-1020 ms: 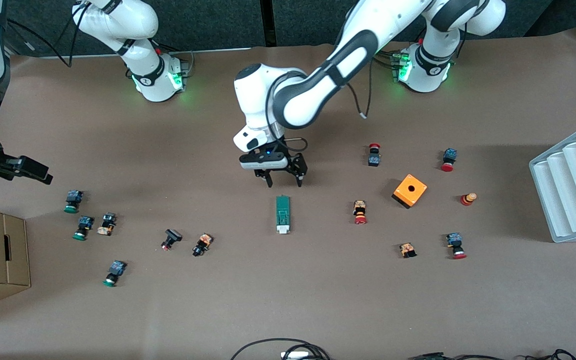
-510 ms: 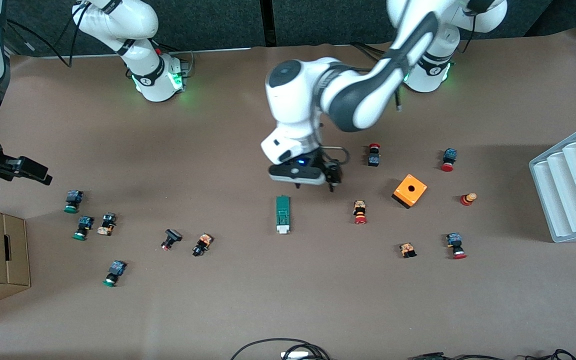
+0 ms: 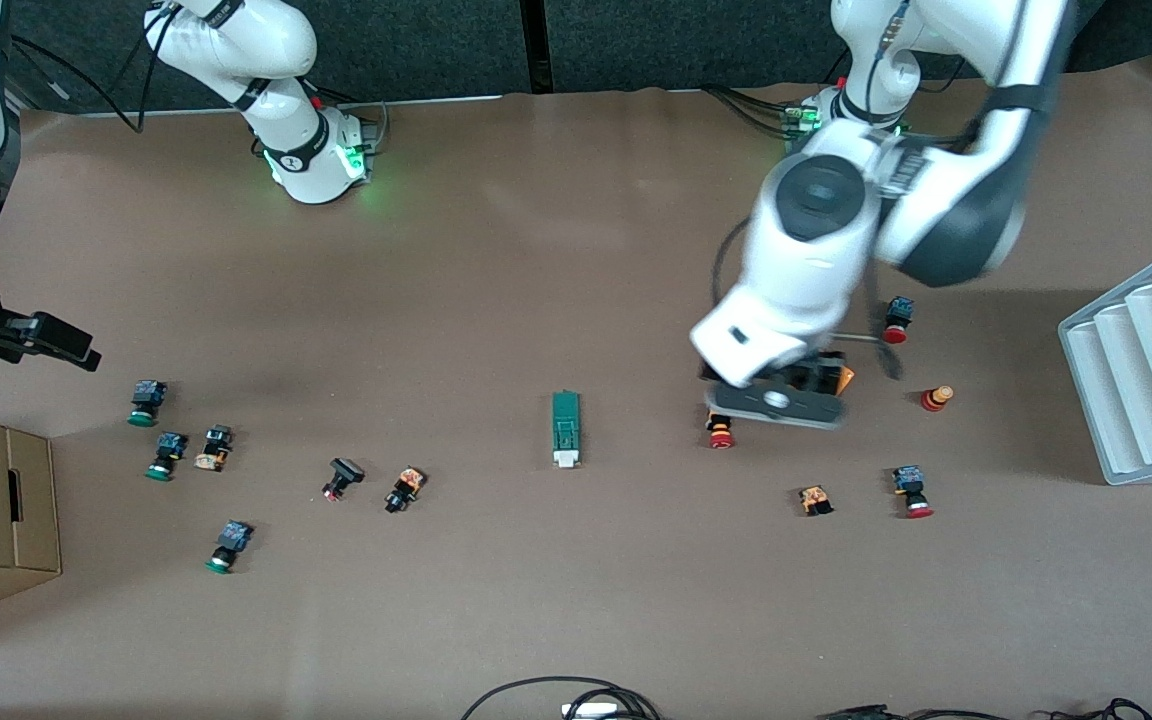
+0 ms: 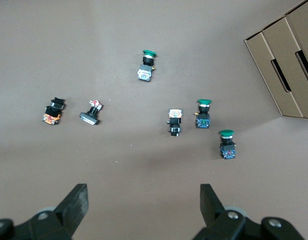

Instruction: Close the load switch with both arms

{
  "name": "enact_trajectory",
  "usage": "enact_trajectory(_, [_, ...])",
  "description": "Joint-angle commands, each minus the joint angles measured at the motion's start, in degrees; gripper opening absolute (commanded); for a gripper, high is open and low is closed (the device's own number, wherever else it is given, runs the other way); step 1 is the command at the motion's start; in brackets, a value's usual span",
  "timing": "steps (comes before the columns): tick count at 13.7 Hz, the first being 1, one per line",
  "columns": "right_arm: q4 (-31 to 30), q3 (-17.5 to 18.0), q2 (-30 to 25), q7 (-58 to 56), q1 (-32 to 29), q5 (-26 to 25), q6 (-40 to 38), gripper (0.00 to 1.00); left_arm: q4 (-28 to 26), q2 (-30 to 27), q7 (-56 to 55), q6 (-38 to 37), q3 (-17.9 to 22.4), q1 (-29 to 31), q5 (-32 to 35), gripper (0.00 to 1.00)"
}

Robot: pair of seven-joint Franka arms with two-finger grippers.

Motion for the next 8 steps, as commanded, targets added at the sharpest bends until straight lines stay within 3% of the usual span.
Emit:
enact_trajectory(1, [1.6, -0.1, 0.9, -0.1, 0.2, -1.1, -0.1, 1.00, 3.2, -1.3, 5.6, -5.6, -0.7, 6.5, -5.1, 1.00])
enact_trajectory(6, [1.5, -0.1, 1.0, 0.2, 0.3, -1.5, -0.4, 1.00, 6.5, -3.0, 12.8, -12.1, 0.2, 12.7, -7.1, 1.00])
enact_trajectory(8, [1.5, -0.1, 1.1, 0.0, 0.2, -1.5, -0.4, 1.00, 2.8, -7.9, 15.7, -11.9, 7.7, 9.6, -10.5, 1.00])
